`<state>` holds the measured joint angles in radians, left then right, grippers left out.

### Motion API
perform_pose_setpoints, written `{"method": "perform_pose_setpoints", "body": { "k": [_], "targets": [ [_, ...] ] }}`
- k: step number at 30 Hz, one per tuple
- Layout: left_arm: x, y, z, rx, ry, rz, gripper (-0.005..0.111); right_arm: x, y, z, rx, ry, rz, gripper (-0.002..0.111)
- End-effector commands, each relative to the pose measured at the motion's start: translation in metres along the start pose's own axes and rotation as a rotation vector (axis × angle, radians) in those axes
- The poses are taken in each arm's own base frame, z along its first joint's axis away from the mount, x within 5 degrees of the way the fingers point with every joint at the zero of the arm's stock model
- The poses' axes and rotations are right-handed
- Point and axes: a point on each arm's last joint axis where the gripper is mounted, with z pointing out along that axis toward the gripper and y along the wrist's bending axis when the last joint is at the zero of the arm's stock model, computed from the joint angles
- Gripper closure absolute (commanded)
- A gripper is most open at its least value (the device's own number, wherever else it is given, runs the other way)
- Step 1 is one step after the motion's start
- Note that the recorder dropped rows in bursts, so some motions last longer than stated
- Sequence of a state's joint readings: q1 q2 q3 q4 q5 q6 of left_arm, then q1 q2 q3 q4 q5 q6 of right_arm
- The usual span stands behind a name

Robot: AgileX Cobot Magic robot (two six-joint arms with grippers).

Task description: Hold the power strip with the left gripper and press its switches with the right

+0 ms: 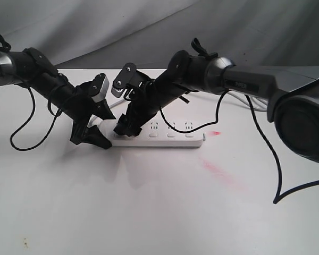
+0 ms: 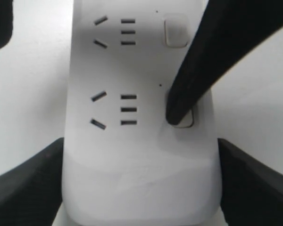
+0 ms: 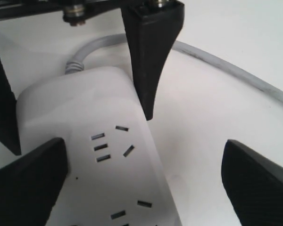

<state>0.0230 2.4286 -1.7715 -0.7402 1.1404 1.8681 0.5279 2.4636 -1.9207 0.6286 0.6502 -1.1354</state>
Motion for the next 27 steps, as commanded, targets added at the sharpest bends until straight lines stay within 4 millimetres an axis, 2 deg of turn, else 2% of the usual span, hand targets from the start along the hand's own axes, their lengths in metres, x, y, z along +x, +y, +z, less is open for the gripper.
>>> {"method": "perform_pose_setpoints", "body": {
  "k": [1, 4, 9, 11, 15, 18, 23, 27],
  "targets": [
    [-0.002, -0.001, 0.001, 0.014, -0.006, -0.006, 0.081, 0.029, 0.009, 0.026, -0.045, 0.130, -0.077, 0.027],
    [-0.002, -0.001, 0.001, 0.014, -0.006, -0.006, 0.081, 0.015, 0.011, 0.018, -0.068, 0.036, -0.034, 0.027],
    [-0.002, -0.001, 0.001, 0.014, -0.006, -0.006, 0.081, -0.020, 0.003, -0.025, -0.038, -0.123, -0.058, 0.027],
    [-0.002, -0.001, 0.001, 0.014, -0.006, -0.006, 0.081, -0.024, -0.001, -0.037, -0.029, -0.129, -0.078, 0.027],
    [-0.002, -0.001, 0.001, 0.014, -0.006, -0.006, 0.081, -0.018, -0.015, -0.056, -0.038, -0.126, -0.078, 0.027],
    [-0.002, -0.001, 0.001, 0.014, -0.006, -0.006, 0.081, -0.008, -0.022, -0.062, -0.068, -0.108, -0.061, 0.027],
    [-0.002, -0.001, 0.001, 0.014, -0.006, -0.006, 0.081, 0.008, -0.020, -0.054, -0.095, -0.063, -0.059, 0.027],
    [-0.002, -0.001, 0.001, 0.014, -0.006, -0.006, 0.081, 0.014, -0.017, -0.046, -0.088, -0.051, -0.060, 0.027]
  ]
}}
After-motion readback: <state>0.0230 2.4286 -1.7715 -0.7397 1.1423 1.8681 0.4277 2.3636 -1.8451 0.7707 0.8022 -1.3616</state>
